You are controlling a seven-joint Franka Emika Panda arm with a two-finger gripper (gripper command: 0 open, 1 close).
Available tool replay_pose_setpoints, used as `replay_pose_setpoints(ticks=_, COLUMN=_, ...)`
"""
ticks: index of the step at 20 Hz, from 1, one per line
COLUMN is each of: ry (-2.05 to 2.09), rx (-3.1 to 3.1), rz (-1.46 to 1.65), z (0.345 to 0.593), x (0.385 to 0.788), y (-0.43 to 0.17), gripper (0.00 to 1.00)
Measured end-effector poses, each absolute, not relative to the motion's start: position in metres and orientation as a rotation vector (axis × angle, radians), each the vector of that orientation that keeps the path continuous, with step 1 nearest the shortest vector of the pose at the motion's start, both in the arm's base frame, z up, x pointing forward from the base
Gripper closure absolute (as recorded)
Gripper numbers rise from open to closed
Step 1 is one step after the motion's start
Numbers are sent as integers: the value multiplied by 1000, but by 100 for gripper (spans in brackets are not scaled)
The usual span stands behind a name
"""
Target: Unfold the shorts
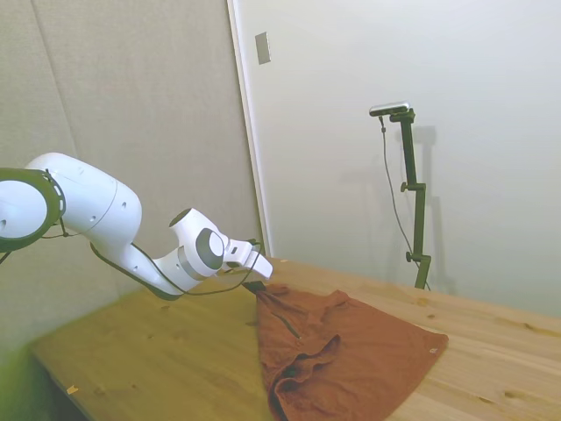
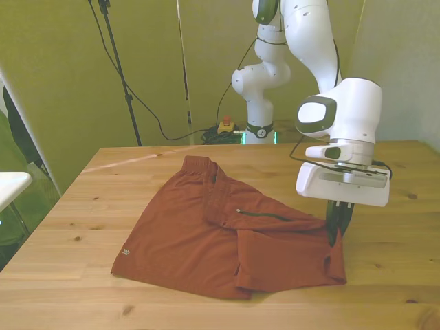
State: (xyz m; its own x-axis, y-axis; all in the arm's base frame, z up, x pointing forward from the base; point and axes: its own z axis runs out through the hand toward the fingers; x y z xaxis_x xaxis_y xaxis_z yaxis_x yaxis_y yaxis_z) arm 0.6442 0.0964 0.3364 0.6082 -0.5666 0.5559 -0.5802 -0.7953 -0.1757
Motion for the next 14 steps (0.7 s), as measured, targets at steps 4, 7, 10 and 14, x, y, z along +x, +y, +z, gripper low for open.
replay_pose_setpoints(ticks=4, ry=-1005, rx=2793, rz=962, z=337, x=644, y=99, gripper=0)
replay_pose_setpoints(ticks=7, ry=-1024, rx=2794, rz=970, z=345, x=644, y=98, gripper=0)
replay_pose_setpoints(ticks=10, ry=-1087, rx=2812, rz=977, z=369, x=642, y=92, gripper=0)
replay_pose_setpoints(ticks=14, ry=-1139, rx=2821, rz=976, z=411, x=638, y=75, gripper=0)
